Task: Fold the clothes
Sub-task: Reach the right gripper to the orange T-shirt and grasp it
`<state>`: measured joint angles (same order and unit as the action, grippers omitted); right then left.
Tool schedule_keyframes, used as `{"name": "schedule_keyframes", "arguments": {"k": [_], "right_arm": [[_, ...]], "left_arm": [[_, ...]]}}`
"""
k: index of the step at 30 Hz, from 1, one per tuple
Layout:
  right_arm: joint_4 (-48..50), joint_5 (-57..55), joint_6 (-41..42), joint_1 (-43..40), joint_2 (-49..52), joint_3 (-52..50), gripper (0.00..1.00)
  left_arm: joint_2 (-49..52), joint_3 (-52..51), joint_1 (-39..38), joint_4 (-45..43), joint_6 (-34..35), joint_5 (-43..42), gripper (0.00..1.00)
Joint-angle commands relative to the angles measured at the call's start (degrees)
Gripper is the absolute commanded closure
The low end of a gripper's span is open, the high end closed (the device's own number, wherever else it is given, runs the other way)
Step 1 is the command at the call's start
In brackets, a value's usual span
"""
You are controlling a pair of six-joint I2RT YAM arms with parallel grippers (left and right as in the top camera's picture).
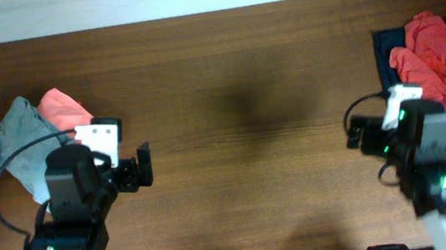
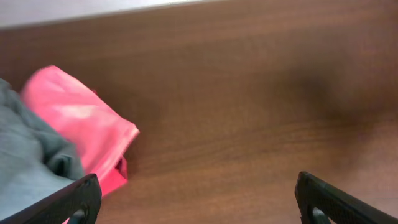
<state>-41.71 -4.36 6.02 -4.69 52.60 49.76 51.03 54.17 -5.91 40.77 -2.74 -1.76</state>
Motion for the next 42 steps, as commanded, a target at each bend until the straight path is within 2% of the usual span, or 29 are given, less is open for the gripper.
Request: {"name": "schedule_keyframes", "arguments": {"k": [1,4,5,8,12,19,23,24,27,28,29,31,37,42], "right_arm": [[-4.37,-0.85,0.02,-8.07,9.57,9.25,0.01],[-5.27,-0.90,-1.36,-15.82,16.13,13.57,0.01],[-4.55,-0.85,-1.31,-19.06,18.38,14.19,0.04],[-2.36,-0.85,-1.29,-26.36,23.43,14.23,0.08],[0.37,-0.85,-1.29,-34.21,32.22,14.23,0.07],[1.75,-0.83,-1.29,-39.78,43.47,14.23,0.09],[2.16,-0.81,-1.27,-40.87,47.84,14.23,0.15],[2.14,-0.68,-1.27,-40.85,48.39,14.23,0.20],[2.27,-0.39,-1.27,-40.70,48.85,14.23,0.53],[2.36,-0.39,-1.29,-40.70,48.76,14.25,0.61],[2.19,-0.07,-1.27,-40.70,48.76,14.51,0.76],[1.25,2.03,-1.31,-40.70,48.70,15.63,0.85],[-6.82,10.32,-1.38,-39.58,47.30,24.61,0.89],[-14.80,22.01,-5.84,-32.39,45.53,31.91,0.94]], "left_arm": [[1.81,2.47,0.35,0.35,0.57,-4.63,0.01],[1.90,2.47,0.35,0.20,0.57,-4.92,0.01],[1.88,2.47,0.35,0.24,0.57,-4.94,0.01],[1.88,2.47,0.35,0.24,0.57,-4.92,0.01],[1.90,2.47,0.35,0.26,0.57,-4.92,0.01],[1.90,2.47,0.35,0.70,0.57,-4.92,0.01],[1.90,2.45,0.35,0.90,0.57,-4.92,0.01],[1.90,2.45,0.35,0.85,0.55,-4.90,0.01],[1.90,2.45,0.35,0.85,0.55,-4.90,0.01],[1.90,2.45,0.35,0.85,0.55,-4.90,0.01],[1.90,2.45,0.35,0.85,0.55,-4.90,0.01],[1.90,2.45,0.35,0.83,0.55,-4.90,0.01],[1.90,2.45,0.35,0.85,0.57,-4.90,0.01],[1.90,2.45,0.35,0.85,0.55,-4.90,0.01]]}}
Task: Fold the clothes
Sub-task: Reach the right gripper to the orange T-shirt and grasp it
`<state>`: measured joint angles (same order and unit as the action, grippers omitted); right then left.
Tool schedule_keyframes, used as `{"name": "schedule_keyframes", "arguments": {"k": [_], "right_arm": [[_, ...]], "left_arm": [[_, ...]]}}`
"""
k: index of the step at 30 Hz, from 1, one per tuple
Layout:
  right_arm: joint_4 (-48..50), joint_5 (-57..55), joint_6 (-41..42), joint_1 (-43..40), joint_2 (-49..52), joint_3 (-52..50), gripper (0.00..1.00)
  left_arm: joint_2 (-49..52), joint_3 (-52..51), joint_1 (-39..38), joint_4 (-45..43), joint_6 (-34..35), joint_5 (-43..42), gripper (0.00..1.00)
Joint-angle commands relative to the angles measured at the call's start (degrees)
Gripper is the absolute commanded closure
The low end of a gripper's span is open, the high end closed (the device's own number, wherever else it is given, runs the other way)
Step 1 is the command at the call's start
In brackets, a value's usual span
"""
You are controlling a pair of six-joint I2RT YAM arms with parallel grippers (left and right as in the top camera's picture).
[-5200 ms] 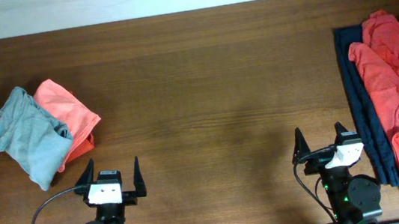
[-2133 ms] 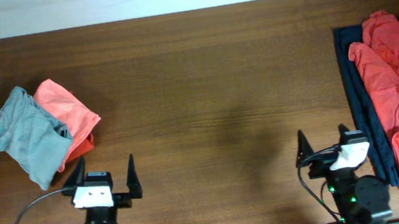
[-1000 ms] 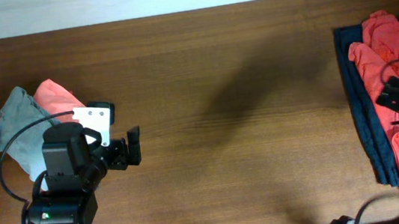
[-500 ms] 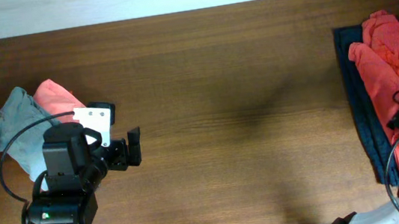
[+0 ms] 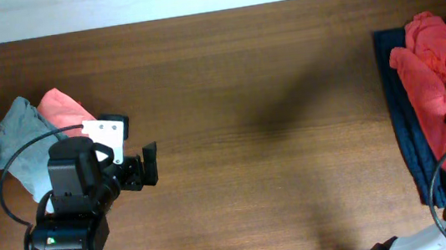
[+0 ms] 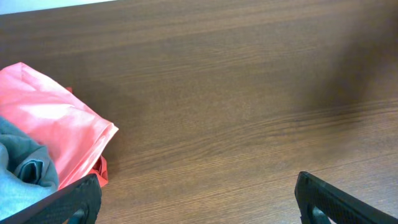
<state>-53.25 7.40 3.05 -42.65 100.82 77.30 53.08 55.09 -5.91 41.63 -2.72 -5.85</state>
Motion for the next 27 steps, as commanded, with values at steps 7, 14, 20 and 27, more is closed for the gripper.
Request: {"name": "schedule_keyframes", "arguments": {"k": [7,14,20,27], "right_arm": [[-9.16,13.70,-3.96,32.17,-2.75,6.14,0.96],[16.85,2.16,7.17,66.90,-2.38,6.14,0.89],[26.67,-18.16,7.08,75.14,-2.27,6.40,0.05],[13.97,-20.76,6.78,60.54,-9.92,6.40,0.01]], "left_arm": [[-0.15,1.53,0.35,-0.04,0.55,-0.81,0.01],[-0.15,1.53,0.35,-0.02,0.55,-0.83,0.01],[-0.15,1.53,0.35,0.02,0.55,-0.85,0.01],[0.44,1.53,0.33,-0.72,0.52,-1.86,0.01]]}}
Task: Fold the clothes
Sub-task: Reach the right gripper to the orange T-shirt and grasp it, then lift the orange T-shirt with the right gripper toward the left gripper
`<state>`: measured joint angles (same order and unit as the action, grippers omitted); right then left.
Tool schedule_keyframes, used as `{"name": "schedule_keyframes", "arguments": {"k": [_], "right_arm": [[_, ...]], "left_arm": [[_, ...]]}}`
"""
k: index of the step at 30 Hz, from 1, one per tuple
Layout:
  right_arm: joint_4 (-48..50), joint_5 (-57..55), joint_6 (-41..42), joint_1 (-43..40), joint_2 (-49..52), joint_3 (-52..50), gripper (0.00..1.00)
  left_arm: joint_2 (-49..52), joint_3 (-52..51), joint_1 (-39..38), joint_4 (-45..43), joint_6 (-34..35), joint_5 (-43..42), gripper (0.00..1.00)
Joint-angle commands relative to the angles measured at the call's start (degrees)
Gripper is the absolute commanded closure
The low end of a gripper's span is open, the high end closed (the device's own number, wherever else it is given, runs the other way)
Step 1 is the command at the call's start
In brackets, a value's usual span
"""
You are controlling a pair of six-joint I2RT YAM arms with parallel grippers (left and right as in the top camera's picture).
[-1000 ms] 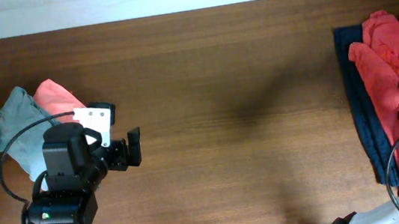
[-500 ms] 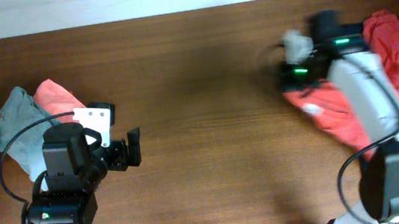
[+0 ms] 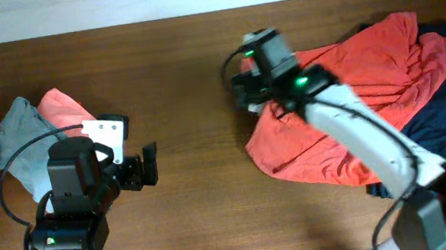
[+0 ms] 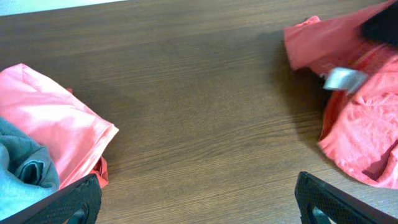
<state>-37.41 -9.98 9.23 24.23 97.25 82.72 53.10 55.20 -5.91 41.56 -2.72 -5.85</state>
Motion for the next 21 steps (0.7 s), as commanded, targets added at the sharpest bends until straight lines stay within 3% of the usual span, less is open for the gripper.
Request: {"name": "schedule_keyframes", "arguments": {"k": [1,7,11,15,17,18,19,20,21], "right_arm": [[-3.93,-0.90,-2.38,-9.88,-8.22,0.98,0.01],[-11.39,15.91,-12.15,-19.12,-11.34,0.98,0.01],[-12.87,29.40,-20.96,-17.81,-11.30,0.98,0.01],[-11.91,34.71,-21.86,-15.63,-11.30,0.98,0.01],[-13.27,49.07,-33.03,-13.49,-11.21,0.98,0.05],[-12.41,46.86,-33.18,-13.05,-11.06,0.98,0.21],[-11.06,31.43,-26.56,-12.20,-10.99,0.98,0.01],[-11.08,13.29,-14.73,-11.74,-10.84,0.98,0.01],[-13.86,-9.01,5.09,-11.10,-10.25,0.98,0.01]], "left_arm": [[1.20,1.42,0.33,-1.16,0.52,-3.87,0.01],[6.14,1.42,0.33,-1.86,0.55,-6.84,0.01],[7.17,1.42,0.33,-1.86,0.55,-6.84,0.01],[7.17,1.42,0.33,-1.86,0.55,-6.84,0.01],[7.15,1.42,0.33,-1.86,0.55,-6.86,0.01],[7.17,1.42,0.33,-1.86,0.55,-6.84,0.01],[7.15,1.42,0.33,-1.86,0.55,-6.86,0.01],[7.15,1.42,0.33,-1.86,0.55,-6.86,0.01],[7.15,1.42,0.33,-1.86,0.55,-6.88,0.01]]}}
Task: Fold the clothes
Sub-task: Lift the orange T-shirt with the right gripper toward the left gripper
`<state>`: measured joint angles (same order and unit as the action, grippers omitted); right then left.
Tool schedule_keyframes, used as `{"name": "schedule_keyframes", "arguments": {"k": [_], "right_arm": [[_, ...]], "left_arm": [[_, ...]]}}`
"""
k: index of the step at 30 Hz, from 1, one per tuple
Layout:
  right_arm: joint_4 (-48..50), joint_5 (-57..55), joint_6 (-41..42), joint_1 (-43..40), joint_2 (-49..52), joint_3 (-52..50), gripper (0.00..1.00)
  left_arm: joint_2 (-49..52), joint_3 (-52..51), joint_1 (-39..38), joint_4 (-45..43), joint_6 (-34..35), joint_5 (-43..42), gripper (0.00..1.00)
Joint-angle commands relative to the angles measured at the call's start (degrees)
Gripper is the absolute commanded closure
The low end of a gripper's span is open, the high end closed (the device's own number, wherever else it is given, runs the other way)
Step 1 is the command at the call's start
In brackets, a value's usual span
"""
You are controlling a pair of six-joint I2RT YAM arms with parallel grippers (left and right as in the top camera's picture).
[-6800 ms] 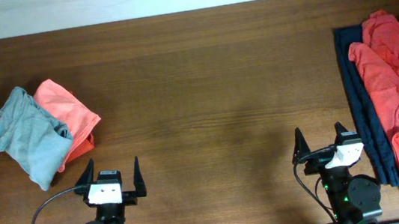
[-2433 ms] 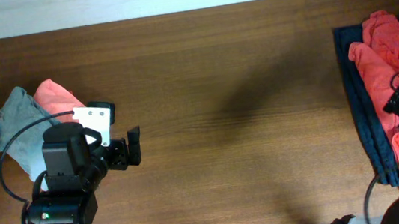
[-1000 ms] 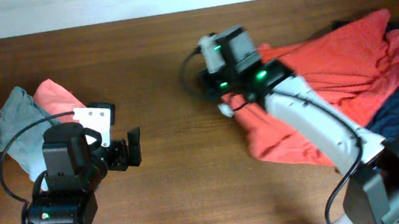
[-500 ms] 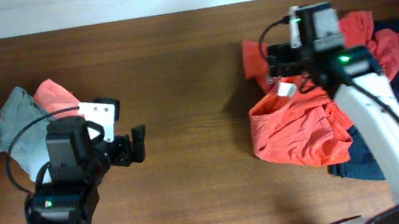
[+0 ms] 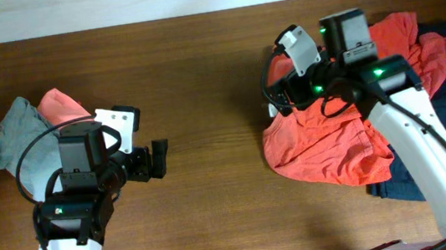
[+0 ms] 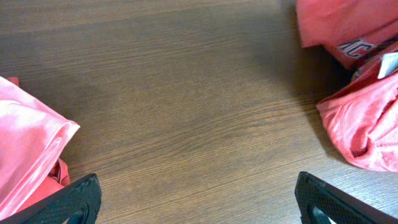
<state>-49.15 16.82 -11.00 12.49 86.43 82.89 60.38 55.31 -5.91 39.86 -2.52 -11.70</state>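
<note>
A red shirt (image 5: 350, 127) lies bunched right of the table's middle, and its near edge also shows in the left wrist view (image 6: 367, 118). It rests partly on a navy garment. My right gripper (image 5: 283, 99) is at the shirt's left edge, shut on a raised fold of it near a white label (image 6: 388, 62). My left gripper (image 5: 159, 159) hovers open over bare wood (image 6: 198, 186), with nothing between its fingers. A folded pink garment (image 5: 61, 105) and a grey one (image 5: 14, 136) sit at the far left.
The dark wooden table (image 5: 201, 77) shows bare wood between the two arms. The folded pink garment (image 6: 28, 149) lies just left of my left gripper. A pale wall strip runs along the table's far edge.
My right gripper has moved a little right and nearer, and the red shirt is more bunched, with its left edge raised. My left gripper has moved slightly toward the middle, still open.
First my right gripper was beside the red and navy heap at the table's right edge. Then the arm was over that heap. Later both garments lay spread toward the middle with the gripper at the shirt's left end, where it now holds a raised fold. My left gripper stayed open.
</note>
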Motion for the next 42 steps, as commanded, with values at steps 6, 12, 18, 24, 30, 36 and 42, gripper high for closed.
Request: {"name": "schedule_keyframes", "arguments": {"k": [6,12,18,24,30,36,42], "right_arm": [[-3.91,-2.97,-5.90,1.86,1.70,0.81,0.02],[-8.48,-9.14,-7.48,6.19,1.68,0.81,0.02],[-6.91,-20.90,-3.50,8.83,1.22,0.83,0.02],[-4.90,-15.21,-3.72,14.84,-1.77,5.33,0.02],[-5.07,-11.08,-3.63,17.49,-2.21,8.11,0.02],[-2.71,-3.08,-2.12,17.44,-2.23,9.66,0.02],[-0.79,-3.06,-1.51,17.44,-2.23,9.64,0.02]], "left_arm": [[-0.11,1.31,0.33,-0.44,0.35,-1.01,0.01],[-0.11,1.31,0.33,-0.39,0.35,-0.98,0.01],[-0.11,1.31,0.33,-0.66,0.35,-1.05,0.01],[1.36,1.31,0.28,-6.69,0.35,-6.88,0.01],[9.01,1.31,-3.04,-10.73,0.37,-10.73,0.01],[18.95,1.31,-9.35,-20.04,0.37,-22.27,0.01],[25.31,1.31,-17.42,-31.39,0.39,-29.66,0.01]]}}
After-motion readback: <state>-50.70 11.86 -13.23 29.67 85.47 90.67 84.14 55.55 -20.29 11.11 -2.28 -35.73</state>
